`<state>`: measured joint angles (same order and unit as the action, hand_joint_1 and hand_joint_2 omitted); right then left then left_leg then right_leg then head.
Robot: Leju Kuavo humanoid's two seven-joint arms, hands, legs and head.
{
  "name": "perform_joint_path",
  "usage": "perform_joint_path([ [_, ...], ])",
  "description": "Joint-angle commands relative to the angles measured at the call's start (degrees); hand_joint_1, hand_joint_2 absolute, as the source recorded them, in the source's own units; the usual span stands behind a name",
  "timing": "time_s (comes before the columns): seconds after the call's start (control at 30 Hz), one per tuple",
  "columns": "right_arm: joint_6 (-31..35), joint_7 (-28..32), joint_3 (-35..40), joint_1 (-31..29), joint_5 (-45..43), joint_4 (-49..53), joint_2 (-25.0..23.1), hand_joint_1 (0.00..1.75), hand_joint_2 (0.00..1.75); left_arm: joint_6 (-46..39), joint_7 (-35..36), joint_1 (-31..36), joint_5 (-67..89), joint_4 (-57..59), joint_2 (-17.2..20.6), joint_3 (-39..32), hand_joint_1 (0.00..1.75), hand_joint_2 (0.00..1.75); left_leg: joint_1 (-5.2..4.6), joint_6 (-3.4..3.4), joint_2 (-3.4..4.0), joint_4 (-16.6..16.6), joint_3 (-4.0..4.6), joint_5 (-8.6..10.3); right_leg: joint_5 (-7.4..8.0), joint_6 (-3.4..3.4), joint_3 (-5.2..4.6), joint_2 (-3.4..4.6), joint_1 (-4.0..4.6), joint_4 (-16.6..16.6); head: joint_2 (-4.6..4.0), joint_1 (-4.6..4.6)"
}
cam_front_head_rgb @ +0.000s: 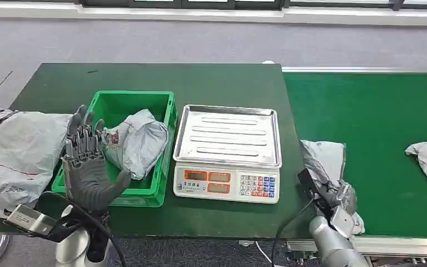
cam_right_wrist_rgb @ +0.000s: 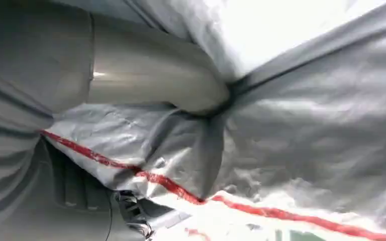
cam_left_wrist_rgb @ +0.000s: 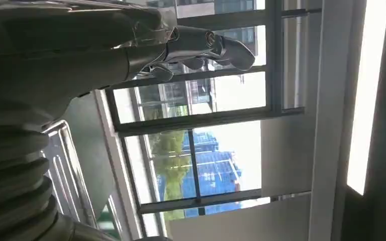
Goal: Moved the parcel from conveyor to table for the left to box.
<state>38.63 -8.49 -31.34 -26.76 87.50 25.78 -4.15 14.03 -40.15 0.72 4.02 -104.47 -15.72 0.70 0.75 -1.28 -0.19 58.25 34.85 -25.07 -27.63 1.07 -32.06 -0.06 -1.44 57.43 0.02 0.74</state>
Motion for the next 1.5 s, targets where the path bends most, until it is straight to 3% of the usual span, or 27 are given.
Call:
perform_joint_path([
  [0.03, 1.4, 15.4, -4.2, 11.1, -6.0, 42.7, -12.0, 1.75, 1.75, 0.7, 0.2, 1.0, -0.2, 2.7, 0.5, 1.1, 0.00, 1.75, -0.04, 0.03, 0.02, -0.1, 0.02, -0.03, -0.06, -0.15, -0.10, 0.01, -0.01, 0.0, 0.00, 0.00],
  [0.13, 1.4, 19.7, -0.9, 15.5, -9.4, 56.8, -15.9, 1.75, 1.75, 1.7, 0.2, 2.4, -0.2, 4.1, 0.3, 0.8, 0.00, 1.75, -0.06, -0.03, 0.05, -0.1, 0.08, -0.03, -0.06, -0.15, -0.25, 0.05, -0.02, 0.1, 0.00, 0.00],
  [1.1, 1.4, 19.7, -0.9, 15.5, -9.4, 56.8, -15.9, 1.75, 1.75, 1.7, 0.2, 2.4, -0.2, 4.1, 0.3, 0.8, 0.00, 1.75, 0.03, 0.03, 0.15, -0.1, -0.03, -0.04, -0.09, -0.19, -0.15, 0.15, 0.05, 0.0, 0.00, 0.02],
  [1.37, 1.4, 22.2, 10.8, 22.7, -15.8, 74.1, -15.9, 1.75, 1.75, 1.9, 0.2, 3.3, -0.1, 4.6, 0.2, 1.1, 0.00, 1.75, -0.01, 0.03, 0.08, -0.1, 0.01, -0.07, -0.16, -0.22, -0.20, 0.06, 0.02, 0.0, 0.00, 0.02],
  [1.47, 1.4, 23.0, 16.0, 20.9, -15.5, 70.0, -15.9, 1.75, 1.75, 1.7, 0.2, 3.7, -0.4, 4.9, 0.3, 1.6, 0.00, 1.75, 0.01, 0.02, 0.27, -0.2, -0.08, -0.08, -0.10, -0.25, -0.18, 0.26, 0.05, 0.0, 0.00, 0.02],
  [1.5, 1.4, 24.5, 19.1, 19.2, -15.0, 64.5, -15.9, 1.75, 1.75, 2.0, 0.2, 4.2, -0.5, 5.7, 0.6, 2.3, 0.00, 1.75, 0.02, -0.01, 0.38, -0.1, -0.02, -0.08, -0.07, -0.20, -0.27, 0.39, 0.04, 0.0, 0.00, 0.02],
])
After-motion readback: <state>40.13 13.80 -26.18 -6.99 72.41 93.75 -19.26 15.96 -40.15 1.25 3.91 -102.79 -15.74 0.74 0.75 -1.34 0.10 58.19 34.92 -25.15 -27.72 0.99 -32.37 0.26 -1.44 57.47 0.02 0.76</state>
